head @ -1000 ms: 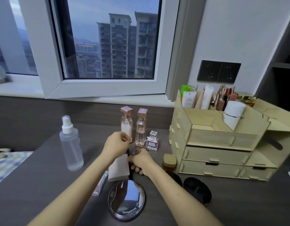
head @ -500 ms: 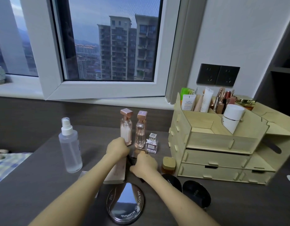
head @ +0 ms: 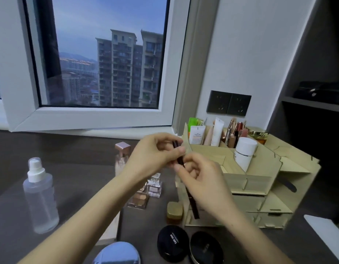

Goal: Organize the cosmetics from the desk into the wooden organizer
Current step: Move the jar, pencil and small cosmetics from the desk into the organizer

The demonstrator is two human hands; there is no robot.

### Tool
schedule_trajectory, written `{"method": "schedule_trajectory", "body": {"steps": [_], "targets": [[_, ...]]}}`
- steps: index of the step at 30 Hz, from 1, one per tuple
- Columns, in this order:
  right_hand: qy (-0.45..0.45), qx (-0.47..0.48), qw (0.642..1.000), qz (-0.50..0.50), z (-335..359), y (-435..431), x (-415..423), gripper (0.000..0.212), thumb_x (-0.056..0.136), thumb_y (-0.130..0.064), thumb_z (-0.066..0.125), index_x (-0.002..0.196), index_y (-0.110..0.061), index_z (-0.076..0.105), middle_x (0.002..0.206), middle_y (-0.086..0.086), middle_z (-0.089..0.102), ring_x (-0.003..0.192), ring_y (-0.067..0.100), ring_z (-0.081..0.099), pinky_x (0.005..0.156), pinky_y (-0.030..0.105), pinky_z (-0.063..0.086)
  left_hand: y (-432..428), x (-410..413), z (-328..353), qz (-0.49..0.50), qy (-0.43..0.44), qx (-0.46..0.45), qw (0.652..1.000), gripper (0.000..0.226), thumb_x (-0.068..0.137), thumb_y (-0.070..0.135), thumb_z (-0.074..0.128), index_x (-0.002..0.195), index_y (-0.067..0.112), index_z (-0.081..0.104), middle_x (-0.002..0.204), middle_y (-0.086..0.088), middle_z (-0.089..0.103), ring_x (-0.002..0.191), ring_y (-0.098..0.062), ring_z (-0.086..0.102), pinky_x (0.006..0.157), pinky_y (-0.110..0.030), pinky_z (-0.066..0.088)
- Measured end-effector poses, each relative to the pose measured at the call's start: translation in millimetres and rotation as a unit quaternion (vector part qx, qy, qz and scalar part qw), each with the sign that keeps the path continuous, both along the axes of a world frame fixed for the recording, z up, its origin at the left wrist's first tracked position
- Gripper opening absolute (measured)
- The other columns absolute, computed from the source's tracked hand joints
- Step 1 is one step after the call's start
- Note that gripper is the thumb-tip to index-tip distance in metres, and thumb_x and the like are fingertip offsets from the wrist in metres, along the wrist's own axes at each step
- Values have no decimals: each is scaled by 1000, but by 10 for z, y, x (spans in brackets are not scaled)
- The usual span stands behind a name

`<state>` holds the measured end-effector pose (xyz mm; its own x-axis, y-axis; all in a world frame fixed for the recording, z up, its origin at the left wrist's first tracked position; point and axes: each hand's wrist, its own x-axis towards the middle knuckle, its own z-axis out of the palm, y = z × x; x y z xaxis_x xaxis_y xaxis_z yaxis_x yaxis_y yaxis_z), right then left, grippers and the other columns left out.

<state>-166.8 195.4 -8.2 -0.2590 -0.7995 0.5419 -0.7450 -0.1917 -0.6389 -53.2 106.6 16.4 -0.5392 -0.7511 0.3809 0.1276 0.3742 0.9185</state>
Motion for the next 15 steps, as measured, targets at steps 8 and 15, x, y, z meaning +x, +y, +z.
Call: {"method": "schedule_trajectory", "body": {"steps": [8, 15], "targets": [[49, -131, 956, -256, 719, -248, -1337, 25, 90, -24, 58, 79, -2, 62, 72, 16, 67, 67, 27, 63, 58, 27, 46, -163, -231, 253, 69, 24, -33, 997, 12, 88, 15, 61, 85, 26, 66, 82, -5, 69, 80, -19, 65, 71, -28, 49], [128, -2, 951, -282, 657, -646, -1879, 15, 92, -22, 56, 88, -8, 54, 67, 0, 52, 69, 22, 52, 51, 25, 33, -297, -244, 124, 89, 10, -22, 996, 12, 88, 15, 60, 85, 24, 68, 89, -11, 70, 84, -27, 64, 69, -26, 48]]}}
